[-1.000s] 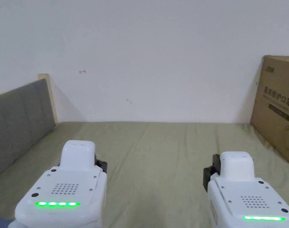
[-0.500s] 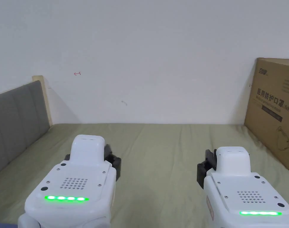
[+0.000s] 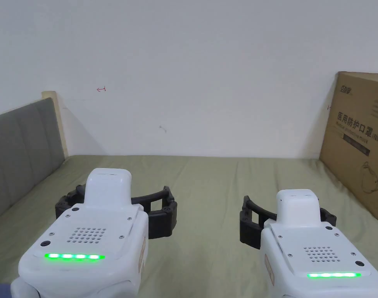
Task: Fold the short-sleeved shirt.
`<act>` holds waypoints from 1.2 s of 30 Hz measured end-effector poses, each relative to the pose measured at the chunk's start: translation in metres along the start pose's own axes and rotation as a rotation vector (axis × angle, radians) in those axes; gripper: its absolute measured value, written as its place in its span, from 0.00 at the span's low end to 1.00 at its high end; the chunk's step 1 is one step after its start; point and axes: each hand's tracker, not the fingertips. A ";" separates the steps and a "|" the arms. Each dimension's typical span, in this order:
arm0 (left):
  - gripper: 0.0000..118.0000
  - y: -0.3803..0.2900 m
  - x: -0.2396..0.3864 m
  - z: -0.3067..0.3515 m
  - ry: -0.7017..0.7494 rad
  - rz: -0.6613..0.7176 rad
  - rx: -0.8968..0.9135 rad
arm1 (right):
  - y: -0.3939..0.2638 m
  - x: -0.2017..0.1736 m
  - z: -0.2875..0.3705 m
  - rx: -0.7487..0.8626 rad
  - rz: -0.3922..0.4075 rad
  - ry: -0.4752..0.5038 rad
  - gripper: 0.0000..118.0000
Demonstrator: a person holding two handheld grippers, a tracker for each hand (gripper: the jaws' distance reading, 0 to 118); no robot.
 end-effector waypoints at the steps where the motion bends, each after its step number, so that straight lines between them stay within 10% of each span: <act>1: 0.96 0.000 -0.001 -0.001 0.005 0.008 0.002 | 0.000 0.000 -0.001 0.000 0.001 0.001 0.73; 36: 0.95 -0.010 0.014 -0.006 -0.060 0.009 -0.067 | -0.009 0.013 -0.007 -0.064 -0.015 -0.027 0.73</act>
